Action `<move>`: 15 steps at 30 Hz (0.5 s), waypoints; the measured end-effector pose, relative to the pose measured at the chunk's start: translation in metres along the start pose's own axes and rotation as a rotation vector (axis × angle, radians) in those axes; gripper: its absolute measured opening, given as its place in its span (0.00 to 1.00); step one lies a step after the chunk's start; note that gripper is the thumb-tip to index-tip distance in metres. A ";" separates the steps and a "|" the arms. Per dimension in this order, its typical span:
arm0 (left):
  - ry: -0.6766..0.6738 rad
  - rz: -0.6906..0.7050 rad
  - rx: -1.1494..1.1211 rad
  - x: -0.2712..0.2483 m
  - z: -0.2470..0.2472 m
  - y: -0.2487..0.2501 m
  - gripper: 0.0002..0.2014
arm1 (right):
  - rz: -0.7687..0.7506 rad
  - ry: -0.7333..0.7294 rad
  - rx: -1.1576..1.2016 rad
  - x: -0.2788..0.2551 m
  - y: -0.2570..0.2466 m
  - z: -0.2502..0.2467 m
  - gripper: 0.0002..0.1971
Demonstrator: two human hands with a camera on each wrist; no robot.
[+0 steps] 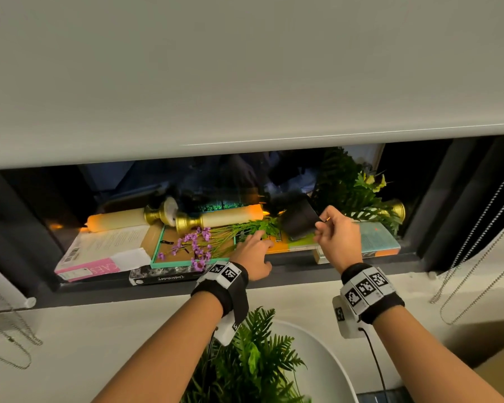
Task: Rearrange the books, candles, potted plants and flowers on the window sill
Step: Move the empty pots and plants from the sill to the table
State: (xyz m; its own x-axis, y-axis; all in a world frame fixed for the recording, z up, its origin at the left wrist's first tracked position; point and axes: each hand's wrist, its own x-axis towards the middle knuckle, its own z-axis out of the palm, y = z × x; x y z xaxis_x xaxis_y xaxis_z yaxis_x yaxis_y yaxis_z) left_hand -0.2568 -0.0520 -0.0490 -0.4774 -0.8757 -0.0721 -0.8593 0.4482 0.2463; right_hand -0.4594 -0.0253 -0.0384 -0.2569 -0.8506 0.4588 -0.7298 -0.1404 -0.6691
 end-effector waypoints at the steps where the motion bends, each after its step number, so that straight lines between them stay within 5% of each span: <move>1: 0.003 0.002 -0.007 -0.001 -0.001 0.000 0.25 | -0.009 -0.001 0.004 0.000 -0.001 -0.004 0.07; 15: 0.079 0.002 -0.090 -0.027 -0.016 -0.003 0.22 | -0.146 -0.005 0.094 -0.010 -0.020 -0.047 0.11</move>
State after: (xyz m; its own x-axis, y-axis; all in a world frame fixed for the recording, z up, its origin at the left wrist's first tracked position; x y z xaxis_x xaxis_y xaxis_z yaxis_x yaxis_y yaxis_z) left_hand -0.2389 -0.0327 -0.0323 -0.4599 -0.8880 0.0039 -0.8369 0.4349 0.3324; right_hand -0.4720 0.0093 -0.0024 -0.1492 -0.8199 0.5527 -0.6965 -0.3097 -0.6473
